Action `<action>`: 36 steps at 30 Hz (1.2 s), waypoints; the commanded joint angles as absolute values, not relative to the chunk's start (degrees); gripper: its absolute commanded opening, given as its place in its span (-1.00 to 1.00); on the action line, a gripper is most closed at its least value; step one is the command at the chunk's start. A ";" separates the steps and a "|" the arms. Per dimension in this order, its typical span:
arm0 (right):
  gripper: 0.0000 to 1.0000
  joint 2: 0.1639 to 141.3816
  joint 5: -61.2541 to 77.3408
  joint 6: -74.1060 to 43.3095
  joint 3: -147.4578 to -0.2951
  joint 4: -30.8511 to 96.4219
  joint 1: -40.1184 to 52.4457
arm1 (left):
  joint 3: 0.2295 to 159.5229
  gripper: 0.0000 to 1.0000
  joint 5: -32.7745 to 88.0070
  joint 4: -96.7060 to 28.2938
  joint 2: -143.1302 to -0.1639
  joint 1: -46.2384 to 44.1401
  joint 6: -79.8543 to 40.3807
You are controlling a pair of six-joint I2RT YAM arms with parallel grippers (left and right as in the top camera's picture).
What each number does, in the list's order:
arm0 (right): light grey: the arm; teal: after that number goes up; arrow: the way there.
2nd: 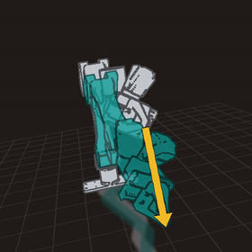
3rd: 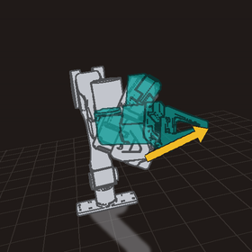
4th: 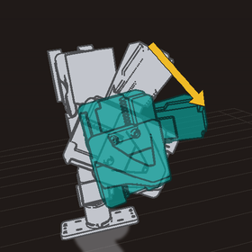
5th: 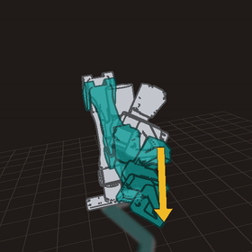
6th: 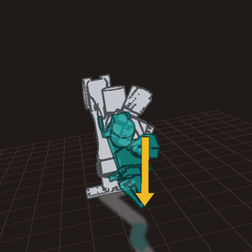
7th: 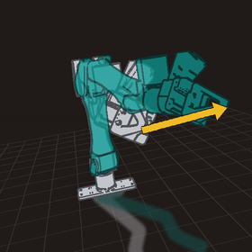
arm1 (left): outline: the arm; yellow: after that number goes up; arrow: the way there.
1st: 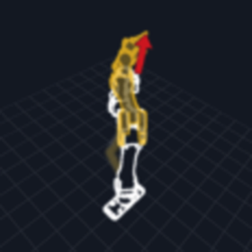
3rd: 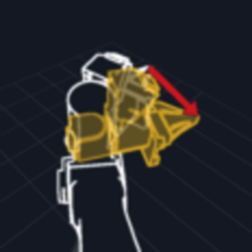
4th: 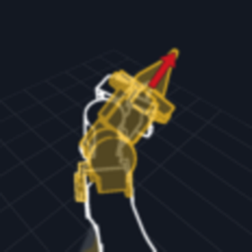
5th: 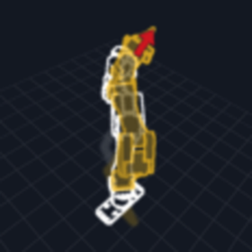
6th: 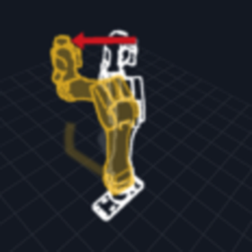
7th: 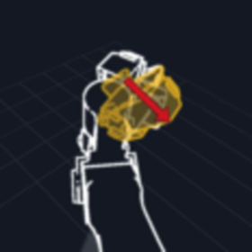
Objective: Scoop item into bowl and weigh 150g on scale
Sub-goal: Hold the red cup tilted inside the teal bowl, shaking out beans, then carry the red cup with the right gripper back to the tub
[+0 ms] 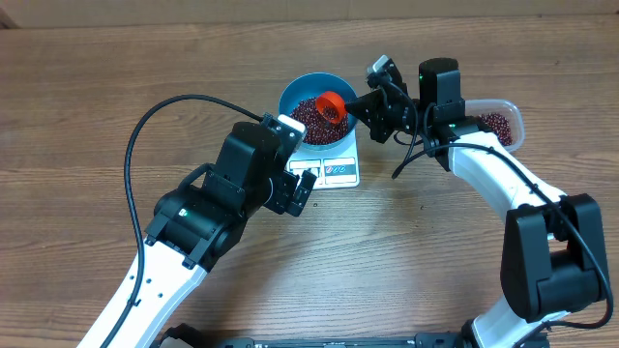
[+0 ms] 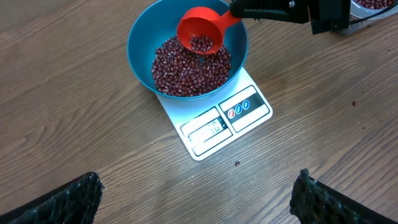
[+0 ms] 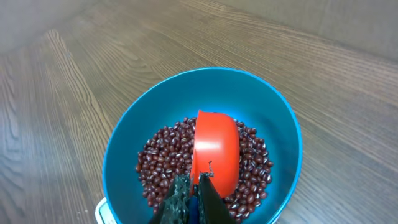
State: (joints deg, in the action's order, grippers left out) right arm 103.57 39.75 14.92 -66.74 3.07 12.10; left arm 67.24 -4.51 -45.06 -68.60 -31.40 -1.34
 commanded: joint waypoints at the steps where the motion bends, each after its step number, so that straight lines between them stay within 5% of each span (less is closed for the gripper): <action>1: -0.93 103.68 41.32 8.80 -67.57 2.92 12.25 | 67.37 0.99 -4.43 -45.01 -68.90 -31.14 -1.93; 23: -0.93 94.76 46.63 -1.93 -67.59 2.94 11.09 | 67.37 0.99 -4.43 -45.01 -68.90 -31.14 -1.91; 36: -0.93 88.73 47.05 -4.62 -67.59 11.29 -1.10 | 67.37 0.99 -4.43 -45.01 -68.90 -31.14 -1.93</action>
